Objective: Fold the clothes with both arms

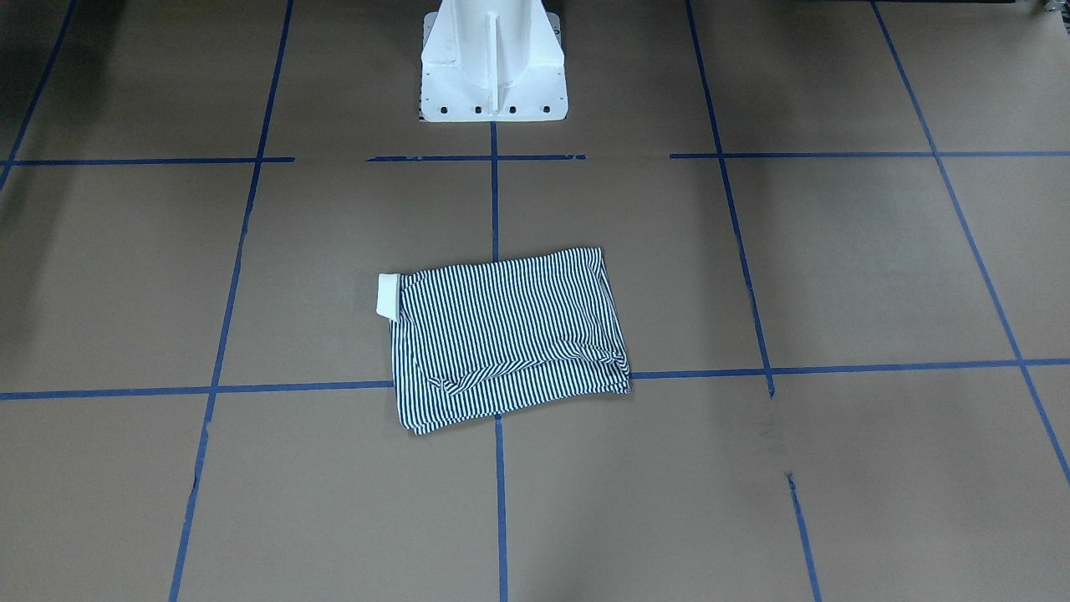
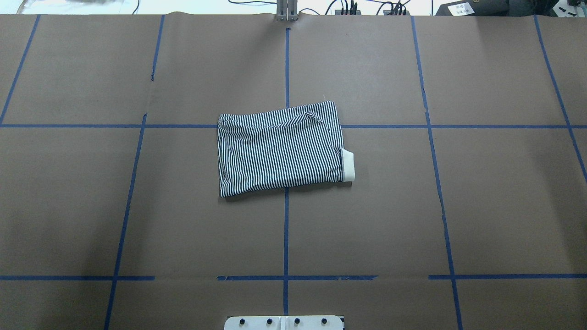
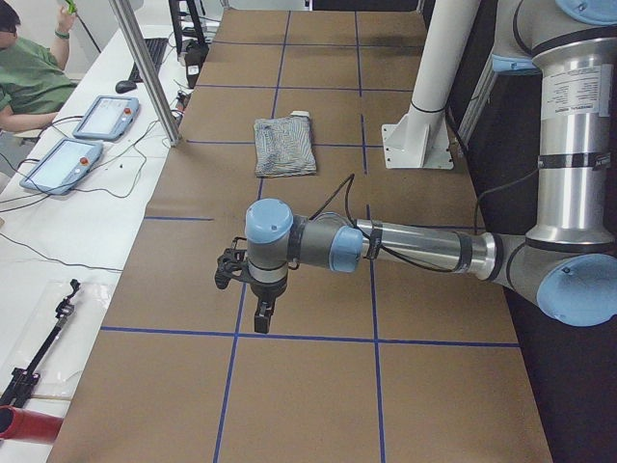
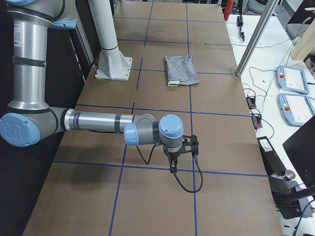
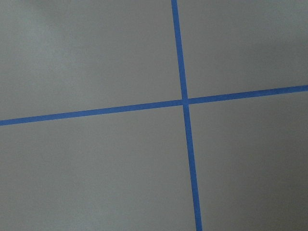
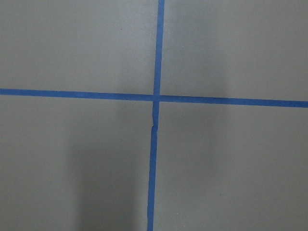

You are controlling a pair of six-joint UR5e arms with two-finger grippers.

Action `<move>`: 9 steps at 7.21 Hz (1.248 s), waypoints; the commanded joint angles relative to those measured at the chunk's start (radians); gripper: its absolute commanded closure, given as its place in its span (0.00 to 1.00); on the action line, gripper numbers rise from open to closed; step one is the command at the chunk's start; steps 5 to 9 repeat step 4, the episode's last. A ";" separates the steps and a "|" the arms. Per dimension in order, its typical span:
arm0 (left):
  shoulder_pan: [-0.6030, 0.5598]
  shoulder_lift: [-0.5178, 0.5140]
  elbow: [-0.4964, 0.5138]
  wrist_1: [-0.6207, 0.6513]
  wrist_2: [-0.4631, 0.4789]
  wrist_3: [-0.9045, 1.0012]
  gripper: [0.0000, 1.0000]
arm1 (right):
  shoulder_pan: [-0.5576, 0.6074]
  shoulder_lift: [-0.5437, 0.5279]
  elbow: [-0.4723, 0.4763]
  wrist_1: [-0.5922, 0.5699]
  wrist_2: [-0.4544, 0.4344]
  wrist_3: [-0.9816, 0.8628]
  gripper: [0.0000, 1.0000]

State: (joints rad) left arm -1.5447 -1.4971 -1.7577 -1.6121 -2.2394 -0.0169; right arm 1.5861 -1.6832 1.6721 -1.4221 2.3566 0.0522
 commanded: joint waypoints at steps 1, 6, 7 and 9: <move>0.000 -0.002 0.001 0.000 0.000 0.000 0.00 | 0.000 -0.001 0.001 0.000 0.003 0.000 0.00; 0.000 0.000 -0.005 -0.002 0.000 0.002 0.00 | 0.000 -0.001 -0.006 0.006 0.004 0.000 0.00; 0.000 0.000 -0.005 -0.002 0.000 0.002 0.00 | 0.000 -0.001 -0.006 0.006 0.004 0.000 0.00; 0.000 0.000 -0.005 -0.002 0.000 0.002 0.00 | 0.000 -0.001 -0.006 0.006 0.004 0.000 0.00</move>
